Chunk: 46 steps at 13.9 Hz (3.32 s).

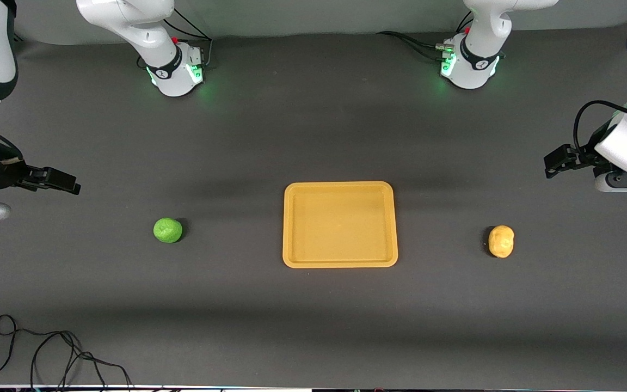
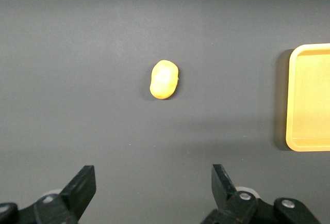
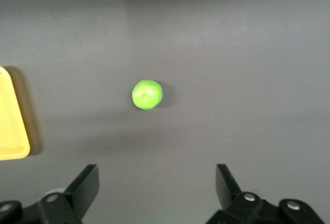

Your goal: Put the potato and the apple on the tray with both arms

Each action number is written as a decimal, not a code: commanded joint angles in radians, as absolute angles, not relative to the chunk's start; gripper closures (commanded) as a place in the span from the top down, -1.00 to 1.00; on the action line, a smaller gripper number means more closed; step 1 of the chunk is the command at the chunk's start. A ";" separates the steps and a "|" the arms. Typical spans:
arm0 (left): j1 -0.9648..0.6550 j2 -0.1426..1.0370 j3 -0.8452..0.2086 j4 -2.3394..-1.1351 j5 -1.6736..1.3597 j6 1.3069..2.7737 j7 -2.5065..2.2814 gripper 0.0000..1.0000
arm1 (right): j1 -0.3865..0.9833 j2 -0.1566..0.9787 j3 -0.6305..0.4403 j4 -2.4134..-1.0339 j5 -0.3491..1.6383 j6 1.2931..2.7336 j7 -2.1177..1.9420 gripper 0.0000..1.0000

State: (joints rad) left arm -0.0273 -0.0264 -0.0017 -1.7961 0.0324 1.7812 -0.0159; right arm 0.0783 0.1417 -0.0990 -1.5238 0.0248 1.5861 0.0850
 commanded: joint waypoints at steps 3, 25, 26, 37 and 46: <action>-0.026 -0.051 -0.003 -1.804 0.046 1.781 -0.003 1.00 | 0.083 0.130 -0.089 -1.531 0.032 1.569 0.057 1.00; -0.012 0.489 0.003 -2.097 0.120 2.711 0.005 1.00 | 0.063 0.172 -0.005 -1.653 -0.005 1.724 0.048 1.00; -0.011 0.489 0.003 -2.097 0.120 2.709 0.005 0.97 | 0.061 0.167 -0.006 -1.701 -0.005 1.776 0.046 1.00; -0.083 0.295 -0.056 -2.001 0.106 2.362 -0.171 -0.29 | 0.060 0.261 -0.018 -2.051 0.034 2.328 0.083 1.00; -0.391 0.527 -0.176 -1.697 0.129 2.214 -0.786 -0.21 | 0.103 0.443 -0.017 -2.100 0.043 2.560 0.149 0.82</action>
State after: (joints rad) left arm -0.3399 0.3793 -0.1936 -1.8360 0.1055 2.2125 -0.6951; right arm 0.0946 0.4391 -0.0123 -2.1057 0.0220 2.5481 0.1343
